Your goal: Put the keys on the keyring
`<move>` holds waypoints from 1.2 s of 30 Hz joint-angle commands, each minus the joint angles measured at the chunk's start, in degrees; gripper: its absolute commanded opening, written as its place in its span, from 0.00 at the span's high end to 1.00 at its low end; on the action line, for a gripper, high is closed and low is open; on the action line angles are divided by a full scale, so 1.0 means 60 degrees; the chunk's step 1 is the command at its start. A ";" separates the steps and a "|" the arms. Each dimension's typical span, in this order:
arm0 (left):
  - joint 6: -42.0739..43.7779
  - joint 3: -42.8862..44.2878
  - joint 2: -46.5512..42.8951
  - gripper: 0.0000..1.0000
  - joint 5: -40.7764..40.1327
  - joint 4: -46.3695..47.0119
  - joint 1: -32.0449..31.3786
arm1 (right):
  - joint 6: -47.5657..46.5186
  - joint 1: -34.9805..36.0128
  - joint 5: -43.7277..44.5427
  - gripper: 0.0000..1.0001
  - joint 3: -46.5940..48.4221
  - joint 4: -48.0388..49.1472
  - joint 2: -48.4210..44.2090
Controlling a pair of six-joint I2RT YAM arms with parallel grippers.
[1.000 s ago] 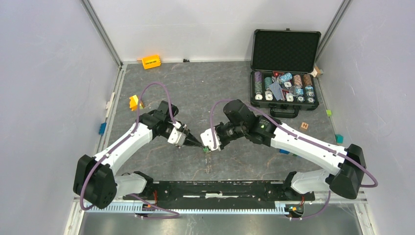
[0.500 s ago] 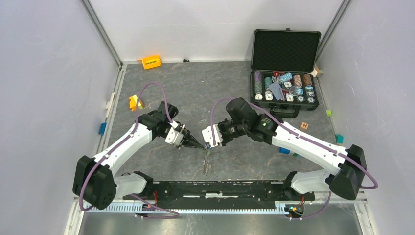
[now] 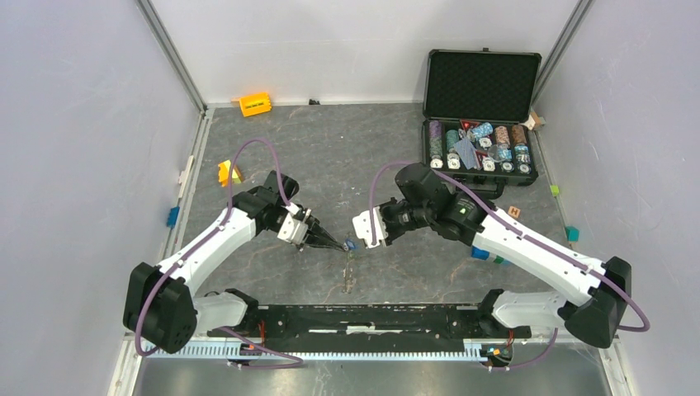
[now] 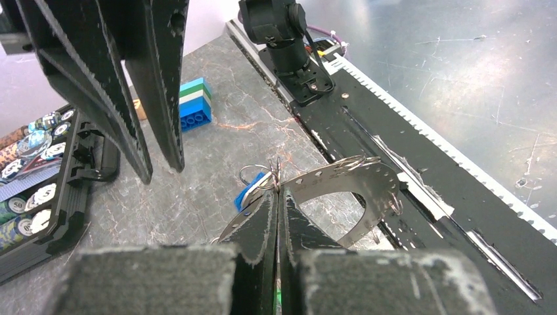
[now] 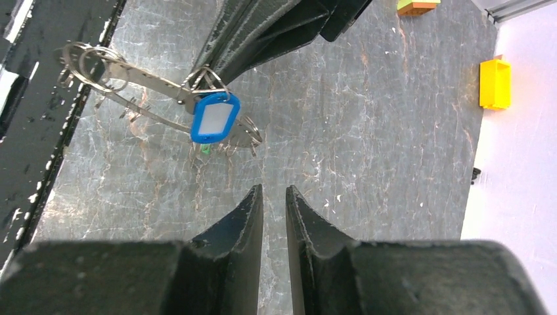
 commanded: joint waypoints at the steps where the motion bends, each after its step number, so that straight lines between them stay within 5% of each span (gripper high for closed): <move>1: 0.0144 0.0102 -0.0047 0.98 0.1018 -0.0042 0.0117 | 0.0037 -0.0064 -0.0711 0.75 0.0081 -0.0274 -0.0500; 8: 0.1495 0.0692 0.0403 0.98 0.0974 -0.1601 0.0161 | 0.1276 -0.0125 -0.2049 0.72 -0.0033 0.0360 -0.0138; 16: 0.8381 0.2046 0.2131 0.98 0.1251 -0.8076 0.0211 | 0.1883 -0.0130 -0.2664 0.72 -0.0090 0.0676 0.0138; 27: 0.8531 0.1941 0.2015 0.98 0.1119 -0.8148 0.0199 | 0.1361 -0.0128 -0.2331 0.71 -0.0166 0.0404 0.0162; 36: 0.8163 0.2199 0.1599 0.98 0.0590 -0.8152 0.0788 | -0.0621 -0.0217 -0.2216 0.65 -0.2183 0.0022 -0.0008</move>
